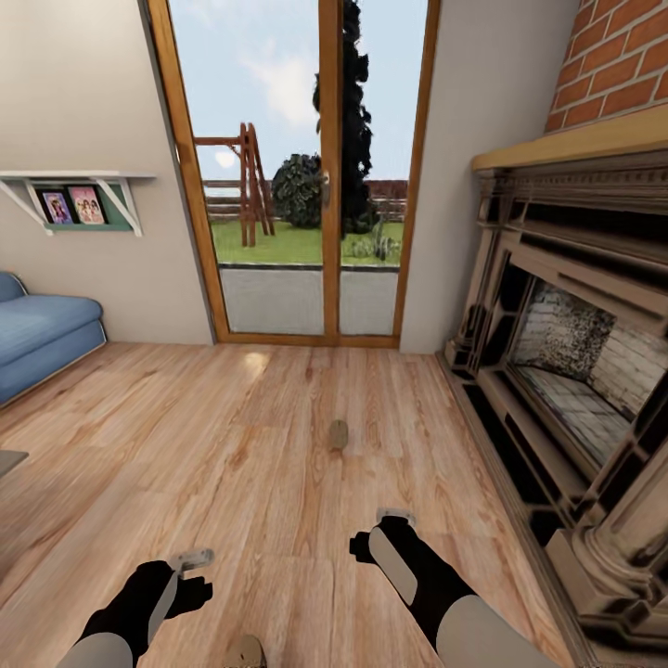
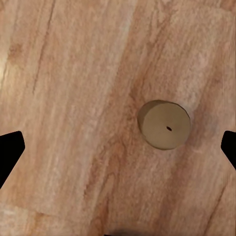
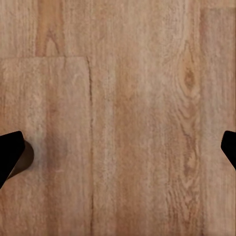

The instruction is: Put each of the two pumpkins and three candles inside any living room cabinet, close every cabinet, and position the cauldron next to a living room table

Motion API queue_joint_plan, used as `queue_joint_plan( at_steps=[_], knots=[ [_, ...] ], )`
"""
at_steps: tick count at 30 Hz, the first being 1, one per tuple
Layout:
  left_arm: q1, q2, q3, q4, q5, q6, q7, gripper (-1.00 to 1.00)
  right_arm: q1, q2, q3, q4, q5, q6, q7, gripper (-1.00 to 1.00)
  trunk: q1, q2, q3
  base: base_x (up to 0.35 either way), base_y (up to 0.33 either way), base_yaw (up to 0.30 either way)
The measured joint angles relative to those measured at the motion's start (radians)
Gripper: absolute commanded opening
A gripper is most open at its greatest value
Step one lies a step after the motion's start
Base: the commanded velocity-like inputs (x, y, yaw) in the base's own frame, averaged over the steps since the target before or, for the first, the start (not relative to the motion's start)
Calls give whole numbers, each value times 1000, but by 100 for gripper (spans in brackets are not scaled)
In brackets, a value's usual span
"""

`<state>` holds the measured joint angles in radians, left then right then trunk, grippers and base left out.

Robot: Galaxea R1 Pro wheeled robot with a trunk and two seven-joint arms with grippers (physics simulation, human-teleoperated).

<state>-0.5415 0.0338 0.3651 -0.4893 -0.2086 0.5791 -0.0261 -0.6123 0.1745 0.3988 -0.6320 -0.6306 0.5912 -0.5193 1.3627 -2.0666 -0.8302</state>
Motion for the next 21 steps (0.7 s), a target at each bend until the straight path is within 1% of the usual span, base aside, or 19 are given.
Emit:
queue_joint_plan(
  at_steps=[11,14,16,18,19,20,21],
  knots=[
    [0,0,1,0,0,-6,0,100,3,0,1,-2,0,1,3,100,42,-77,-34,0,0,0],
    [0,0,1,0,0,-8,0,100,5,0,2,-27,0,5,4,100,54,-98,-44,0,0,0],
    [0,0,1,0,0,-10,-1,100,4,0,0,-103,-3,11,6,100,61,-112,-50,0,0,0],
    [0,0,1,0,0,-11,-1,100,12,-8,-2,-206,-10,15,14,100,69,-126,-56,0,0,0],
    [0,0,1,0,0,-12,-2,100,38,-24,-2,-276,-13,20,29,100,73,-133,-60,0,0,0],
    [0,0,1,0,0,-16,-2,100,49,-31,-3,-300,-14,22,36,100,77,-140,-63,0,0,0],
    [0,0,2,0,0,-23,-2,100,69,-45,-3,-343,-15,26,53,100,80,-147,-66,0,0,0]
  ],
)
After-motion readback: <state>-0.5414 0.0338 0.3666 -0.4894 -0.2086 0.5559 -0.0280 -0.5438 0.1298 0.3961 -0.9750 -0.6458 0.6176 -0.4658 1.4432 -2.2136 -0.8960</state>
